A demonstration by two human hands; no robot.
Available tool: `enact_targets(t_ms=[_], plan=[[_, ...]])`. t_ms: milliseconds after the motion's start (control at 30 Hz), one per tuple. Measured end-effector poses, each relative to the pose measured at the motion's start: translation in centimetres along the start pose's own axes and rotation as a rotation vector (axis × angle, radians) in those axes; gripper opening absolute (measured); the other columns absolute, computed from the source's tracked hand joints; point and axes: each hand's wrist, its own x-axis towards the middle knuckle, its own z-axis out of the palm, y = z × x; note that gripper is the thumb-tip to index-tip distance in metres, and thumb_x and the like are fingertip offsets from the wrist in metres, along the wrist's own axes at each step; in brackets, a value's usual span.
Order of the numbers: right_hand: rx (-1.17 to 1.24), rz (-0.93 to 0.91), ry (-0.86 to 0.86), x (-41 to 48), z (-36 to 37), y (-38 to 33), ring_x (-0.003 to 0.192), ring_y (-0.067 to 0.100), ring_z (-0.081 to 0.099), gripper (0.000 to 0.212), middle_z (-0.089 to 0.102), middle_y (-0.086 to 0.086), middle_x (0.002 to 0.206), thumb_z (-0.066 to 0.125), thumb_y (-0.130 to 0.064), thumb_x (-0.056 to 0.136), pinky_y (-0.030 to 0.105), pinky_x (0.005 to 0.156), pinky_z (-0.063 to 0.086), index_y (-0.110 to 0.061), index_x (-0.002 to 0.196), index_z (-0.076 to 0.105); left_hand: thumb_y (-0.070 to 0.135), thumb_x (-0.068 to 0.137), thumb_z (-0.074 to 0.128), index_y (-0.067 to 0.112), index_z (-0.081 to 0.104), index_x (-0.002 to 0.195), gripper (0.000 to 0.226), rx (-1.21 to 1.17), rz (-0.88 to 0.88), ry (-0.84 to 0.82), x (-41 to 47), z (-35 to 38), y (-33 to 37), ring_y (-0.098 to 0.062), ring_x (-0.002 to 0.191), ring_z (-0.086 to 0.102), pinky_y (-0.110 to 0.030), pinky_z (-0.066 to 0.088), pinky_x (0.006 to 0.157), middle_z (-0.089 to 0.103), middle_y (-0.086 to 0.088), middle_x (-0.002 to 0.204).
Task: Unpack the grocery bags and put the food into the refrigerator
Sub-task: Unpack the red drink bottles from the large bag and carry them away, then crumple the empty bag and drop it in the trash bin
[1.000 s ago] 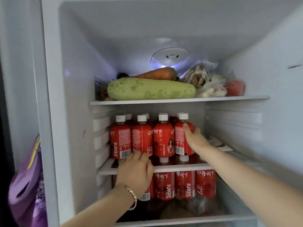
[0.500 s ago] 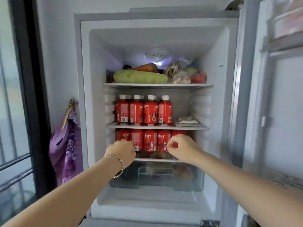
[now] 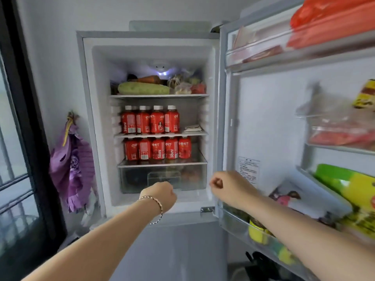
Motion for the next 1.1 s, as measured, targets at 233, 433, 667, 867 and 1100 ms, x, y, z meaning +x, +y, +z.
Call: enact_targets(t_ms=[233,433,667,867,1100], plan=[[-0.049,0.218,0.515,-11.2,-8.3,6.0,0.086,0.021,0.062,0.01,0.068,-0.001,0.091,0.06,-0.017,0.086,0.028,0.069,0.043,-0.015,0.092,0.067,0.026,0.09,0.042,0.018,0.063,0.101,0.025,-0.097,0.096,-0.026,-7.0,2.7,8.0,-0.023,0.099,0.061,-0.027,0.046,0.079,0.065,-0.002,0.108],[-0.09,0.343,0.912,-19.0,-15.0,13.4,0.102,0.034,0.054,0.021,0.053,0.017,0.11,0.06,-0.004,0.083,0.036,0.082,0.042,-0.002,0.104,0.062,0.027,0.091,0.041,0.016,0.064,0.1,0.028,-0.091,0.208,-0.016,-11.2,2.6,16.5,-0.025,0.101,0.061,-0.027,0.046,0.08,0.065,-0.005,0.109],[0.243,0.676,0.693,-20.6,-19.4,22.4,0.128,0.036,0.04,0.072,0.034,0.021,0.144,0.059,-0.029,0.087,0.043,0.103,0.039,0.002,0.142,0.025,0.027,0.092,0.041,0.016,0.061,0.088,0.023,-0.097,0.217,0.051,-14.1,3.2,24.3,-0.024,0.089,0.062,-0.028,0.048,0.076,0.062,-0.001,0.087],[0.348,0.557,0.653,-21.1,-19.5,24.1,0.114,0.035,0.051,0.07,0.043,0.017,0.136,0.063,-0.033,0.083,0.039,0.086,0.048,0.0,0.137,0.033,0.03,0.094,0.038,0.023,0.042,0.07,0.025,-0.19,0.104,0.15,-16.5,4.5,26.2,-0.018,0.073,0.053,-0.025,0.041,0.065,0.05,0.007,0.07],[0.199,0.188,0.725,-24.9,-19.7,21.2,0.056,0.015,0.049,0.031,0.049,-0.003,0.064,0.055,-0.038,0.088,0.026,0.048,0.034,-0.01,0.083,0.045,0.029,0.095,0.038,0.023,0.057,0.107,0.023,-0.177,-0.057,0.241,-20.4,4.2,23.5,-0.02,0.089,0.061,-0.026,0.044,0.071,0.067,0.002,0.1]])
